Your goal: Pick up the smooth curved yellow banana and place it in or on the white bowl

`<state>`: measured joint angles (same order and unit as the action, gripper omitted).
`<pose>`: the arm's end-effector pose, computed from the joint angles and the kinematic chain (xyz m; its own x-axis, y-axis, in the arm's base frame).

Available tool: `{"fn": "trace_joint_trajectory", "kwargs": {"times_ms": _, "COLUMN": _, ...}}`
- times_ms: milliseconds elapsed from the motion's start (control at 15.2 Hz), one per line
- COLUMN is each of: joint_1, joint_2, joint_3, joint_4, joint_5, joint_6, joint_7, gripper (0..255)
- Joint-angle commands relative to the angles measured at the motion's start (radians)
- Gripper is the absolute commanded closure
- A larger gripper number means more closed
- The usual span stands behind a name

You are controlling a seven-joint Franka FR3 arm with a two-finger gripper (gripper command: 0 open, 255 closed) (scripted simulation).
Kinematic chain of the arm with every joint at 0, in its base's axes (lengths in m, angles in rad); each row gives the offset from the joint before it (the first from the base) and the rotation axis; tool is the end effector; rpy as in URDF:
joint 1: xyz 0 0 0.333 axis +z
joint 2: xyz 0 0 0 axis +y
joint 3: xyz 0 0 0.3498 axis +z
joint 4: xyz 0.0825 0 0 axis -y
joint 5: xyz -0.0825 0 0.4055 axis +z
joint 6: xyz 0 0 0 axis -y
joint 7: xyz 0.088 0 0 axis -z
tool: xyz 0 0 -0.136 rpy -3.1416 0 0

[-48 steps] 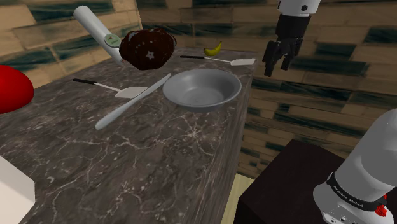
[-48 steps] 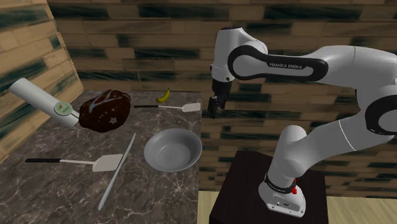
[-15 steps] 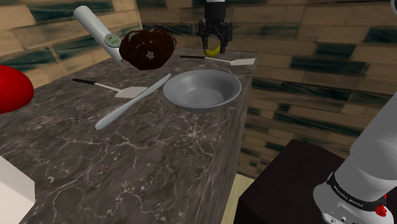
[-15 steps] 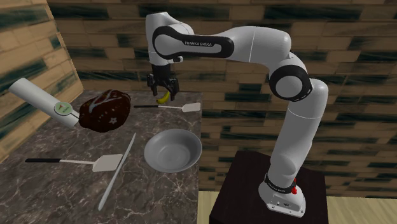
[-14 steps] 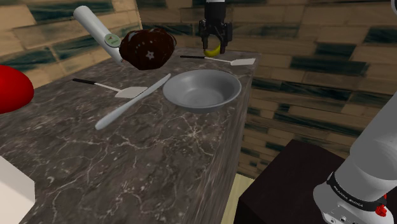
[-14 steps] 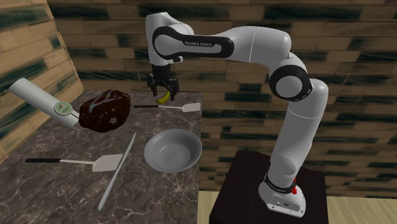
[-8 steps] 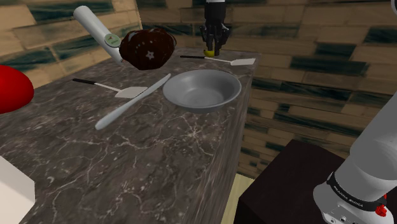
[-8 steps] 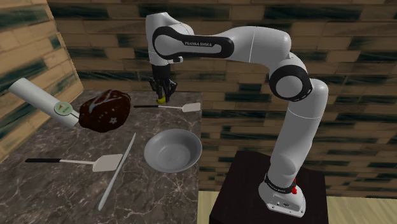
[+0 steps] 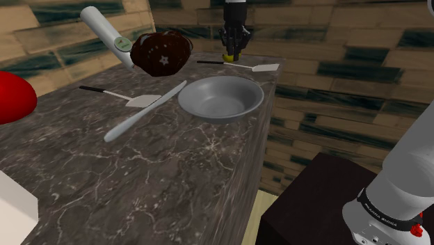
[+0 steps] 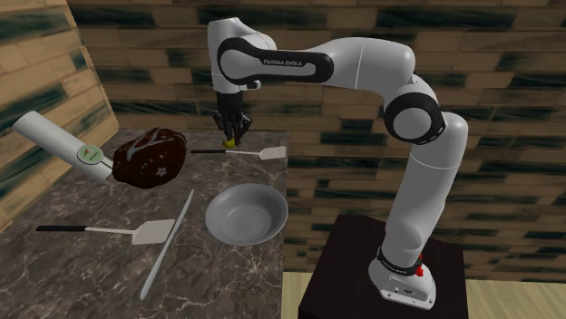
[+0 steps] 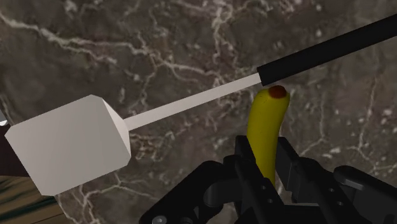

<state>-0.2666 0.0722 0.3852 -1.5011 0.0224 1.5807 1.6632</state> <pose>0.5971 0.0657 0.6253 0.0252 -0.9984 -0.0504 -0.9997 -0.0248 -0.0080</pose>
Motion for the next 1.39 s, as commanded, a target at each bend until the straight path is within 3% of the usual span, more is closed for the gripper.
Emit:
{"fn": "trace_joint_trajectory", "kwargs": {"times_ms": 0, "joint_1": 0.001, "joint_2": 0.004, "joint_3": 0.001, "joint_4": 0.019, "joint_5": -0.002, "joint_6": -0.015, "joint_7": 0.002, "gripper": 255}}
{"fn": "trace_joint_trajectory", "kwargs": {"times_ms": 792, "joint_1": 0.025, "joint_2": 0.091, "joint_3": 0.012, "joint_4": 0.296, "joint_5": -0.036, "joint_6": -0.211, "joint_7": 0.029, "gripper": 255}}
{"fn": "trace_joint_trajectory", "kwargs": {"times_ms": 1320, "joint_1": 0.073, "joint_2": 0.209, "joint_3": 0.023, "joint_4": 0.581, "joint_5": -0.089, "joint_6": -0.383, "joint_7": 0.057, "gripper": 255}}
